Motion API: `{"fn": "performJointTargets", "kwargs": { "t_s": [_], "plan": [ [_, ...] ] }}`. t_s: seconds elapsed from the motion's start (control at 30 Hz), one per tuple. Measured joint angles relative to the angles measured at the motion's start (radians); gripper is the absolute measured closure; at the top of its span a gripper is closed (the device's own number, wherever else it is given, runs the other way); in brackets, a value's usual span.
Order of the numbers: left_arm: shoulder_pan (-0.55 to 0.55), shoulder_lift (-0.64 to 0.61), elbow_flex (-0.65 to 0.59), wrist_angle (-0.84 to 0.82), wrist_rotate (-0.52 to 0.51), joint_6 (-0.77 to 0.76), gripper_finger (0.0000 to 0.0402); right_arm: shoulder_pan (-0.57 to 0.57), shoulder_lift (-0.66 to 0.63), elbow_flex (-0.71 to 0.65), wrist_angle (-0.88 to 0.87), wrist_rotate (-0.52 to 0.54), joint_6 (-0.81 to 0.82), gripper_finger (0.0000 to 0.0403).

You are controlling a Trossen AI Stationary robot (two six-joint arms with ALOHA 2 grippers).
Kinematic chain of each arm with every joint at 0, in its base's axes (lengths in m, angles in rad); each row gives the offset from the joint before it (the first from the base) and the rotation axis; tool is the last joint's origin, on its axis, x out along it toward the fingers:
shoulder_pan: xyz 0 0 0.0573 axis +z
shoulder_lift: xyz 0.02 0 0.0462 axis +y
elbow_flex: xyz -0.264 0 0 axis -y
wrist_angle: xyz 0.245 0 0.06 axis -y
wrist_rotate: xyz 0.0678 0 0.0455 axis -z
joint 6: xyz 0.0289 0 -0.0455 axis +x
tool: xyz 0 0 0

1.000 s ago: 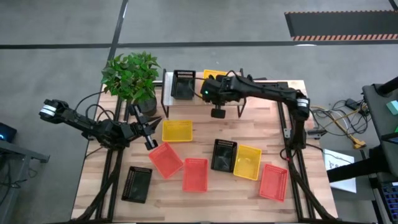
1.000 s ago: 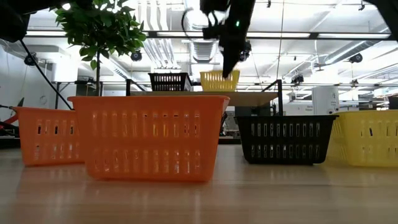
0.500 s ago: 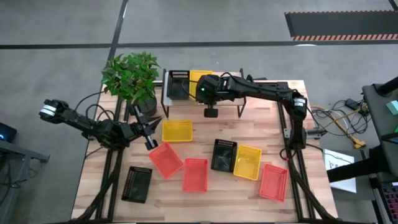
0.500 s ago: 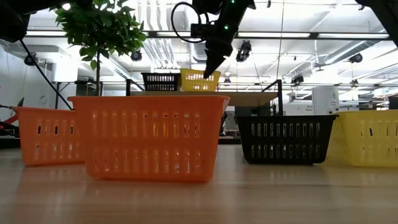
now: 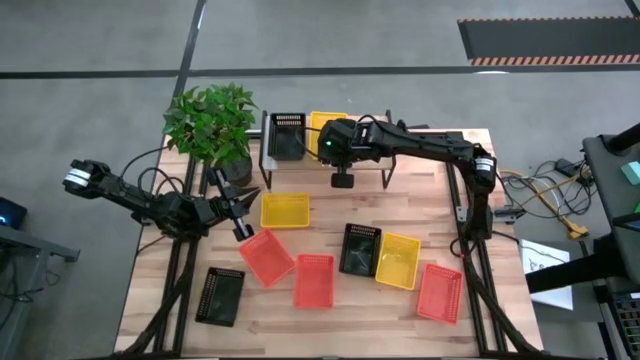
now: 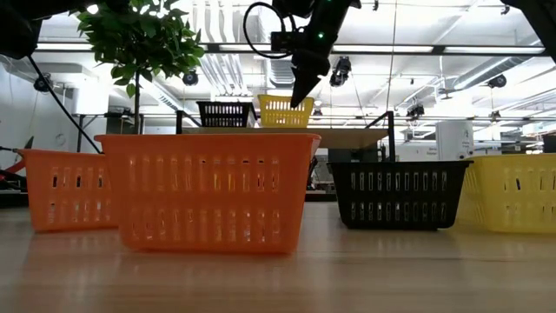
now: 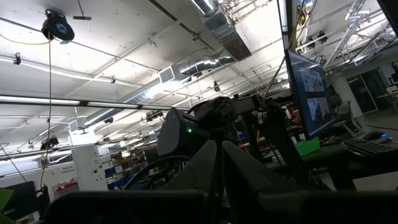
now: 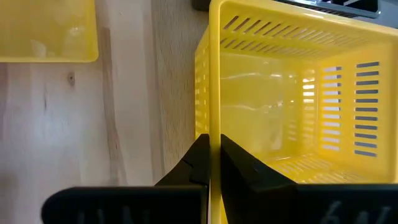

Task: Stack baskets on shelf by color
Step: Put the top right yellow bin on the shelf

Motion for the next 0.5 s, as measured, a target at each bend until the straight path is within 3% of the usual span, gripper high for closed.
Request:
{"fn": "performJointTargets", "kwargs": {
  "t_s": [0.5],
  "plan": [
    [0.0,0.0,0.0,0.0,0.0,-0.001,0.0391,0.0,0.0,0.0,-0.003,0.011,-0.023,0.0389]
  ]
}}
